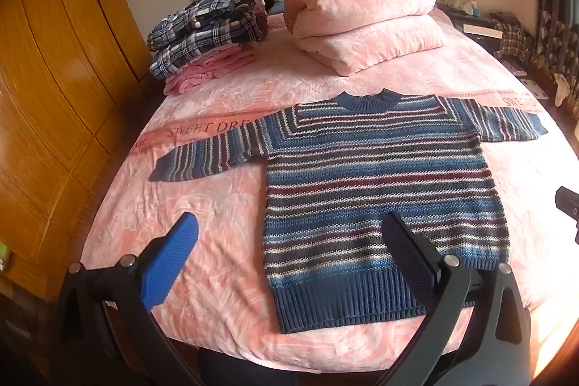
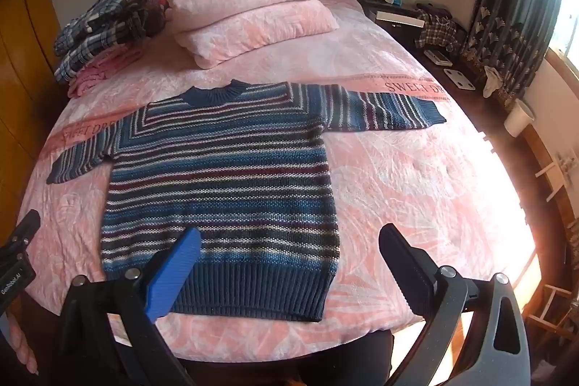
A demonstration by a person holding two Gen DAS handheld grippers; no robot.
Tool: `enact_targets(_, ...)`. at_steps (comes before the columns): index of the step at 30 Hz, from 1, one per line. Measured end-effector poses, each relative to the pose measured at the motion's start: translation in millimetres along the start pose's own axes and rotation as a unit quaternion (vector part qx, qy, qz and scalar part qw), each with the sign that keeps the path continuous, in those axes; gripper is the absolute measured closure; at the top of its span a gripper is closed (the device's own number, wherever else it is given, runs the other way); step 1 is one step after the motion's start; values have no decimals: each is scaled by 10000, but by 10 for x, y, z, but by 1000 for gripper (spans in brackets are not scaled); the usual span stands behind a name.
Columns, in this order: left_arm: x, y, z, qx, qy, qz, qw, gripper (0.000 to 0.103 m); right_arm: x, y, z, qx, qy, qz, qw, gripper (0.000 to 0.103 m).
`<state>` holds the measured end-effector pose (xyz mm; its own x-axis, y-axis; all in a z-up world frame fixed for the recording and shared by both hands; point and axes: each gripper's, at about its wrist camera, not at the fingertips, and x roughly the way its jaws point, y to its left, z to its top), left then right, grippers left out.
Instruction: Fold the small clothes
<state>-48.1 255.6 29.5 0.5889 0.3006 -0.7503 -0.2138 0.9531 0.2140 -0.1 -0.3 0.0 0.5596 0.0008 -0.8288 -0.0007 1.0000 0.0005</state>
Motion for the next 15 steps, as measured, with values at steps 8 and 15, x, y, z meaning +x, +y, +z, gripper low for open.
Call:
enact_targets(8, -16, -6, -6, 4, -2, 11, 10000, 3, 14, -34, -3, -23, -7, -12, 10000, 4)
enact_targets(15, -12, -5, -7, 9, -4, 4, 10000, 3, -27, 12, 34, 4, -10, -40, 10000, 4)
